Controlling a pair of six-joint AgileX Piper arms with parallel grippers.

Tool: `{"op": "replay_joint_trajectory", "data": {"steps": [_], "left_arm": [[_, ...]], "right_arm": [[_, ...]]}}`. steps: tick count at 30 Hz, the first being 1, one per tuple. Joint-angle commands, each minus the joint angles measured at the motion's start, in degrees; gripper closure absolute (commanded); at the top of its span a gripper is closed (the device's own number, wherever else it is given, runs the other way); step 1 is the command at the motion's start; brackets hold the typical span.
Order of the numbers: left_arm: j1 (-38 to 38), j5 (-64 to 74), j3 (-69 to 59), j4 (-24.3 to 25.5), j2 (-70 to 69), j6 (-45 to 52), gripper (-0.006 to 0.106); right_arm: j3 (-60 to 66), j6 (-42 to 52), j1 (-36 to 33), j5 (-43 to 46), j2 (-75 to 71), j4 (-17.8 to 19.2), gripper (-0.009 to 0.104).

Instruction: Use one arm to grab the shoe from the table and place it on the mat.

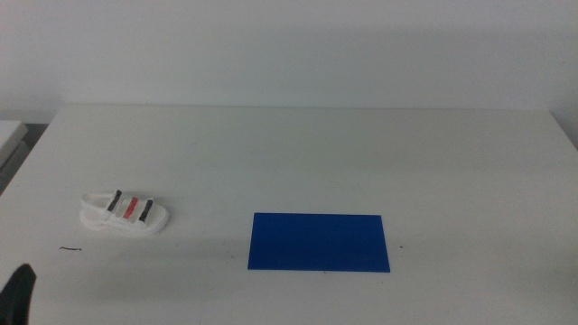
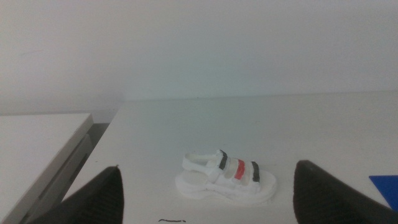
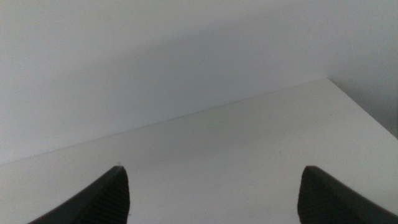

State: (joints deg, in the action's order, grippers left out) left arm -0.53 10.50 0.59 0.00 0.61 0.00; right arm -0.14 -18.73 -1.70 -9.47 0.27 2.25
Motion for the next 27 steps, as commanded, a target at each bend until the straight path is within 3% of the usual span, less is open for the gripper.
{"op": "replay_joint_trajectory", "data": {"steps": [1, 9, 15, 27], "left_arm": [[-0.04, -0.25, 2.46, -0.39, 2.39, 0.00, 0.008], [-0.04, 0.00, 17.21, -0.76, 19.86, 0.00, 0.008], [-0.04, 1.47, 29.15, -7.44, 35.04, -1.08, 0.008], [-0.04, 11.21, 44.66, -3.12, 52.58, -1.35, 0.008]], "right_arm": [[0.14, 0.32, -0.10, 0.48, -0.27, 0.34, 0.016], [0.14, 0.32, -0.10, 0.48, -0.27, 0.34, 0.016], [0.14, 0.32, -0.10, 0.48, -0.27, 0.34, 0.016], [0.14, 0.32, -0.10, 0.48, -0.27, 0.34, 0.016]]}}
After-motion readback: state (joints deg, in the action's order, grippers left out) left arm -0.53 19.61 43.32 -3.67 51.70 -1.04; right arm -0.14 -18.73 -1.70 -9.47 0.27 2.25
